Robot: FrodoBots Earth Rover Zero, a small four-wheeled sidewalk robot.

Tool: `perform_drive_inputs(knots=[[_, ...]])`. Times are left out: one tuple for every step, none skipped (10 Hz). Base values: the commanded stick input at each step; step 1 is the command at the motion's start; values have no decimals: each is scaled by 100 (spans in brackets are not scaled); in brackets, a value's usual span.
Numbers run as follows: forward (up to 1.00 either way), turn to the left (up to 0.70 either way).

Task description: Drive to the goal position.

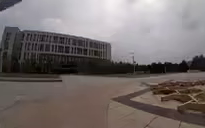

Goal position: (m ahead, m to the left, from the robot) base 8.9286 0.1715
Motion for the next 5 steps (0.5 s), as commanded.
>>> perform_drive_inputs(knots=[[70,0],[70,0],[70,0],[64,0],[52,0]])
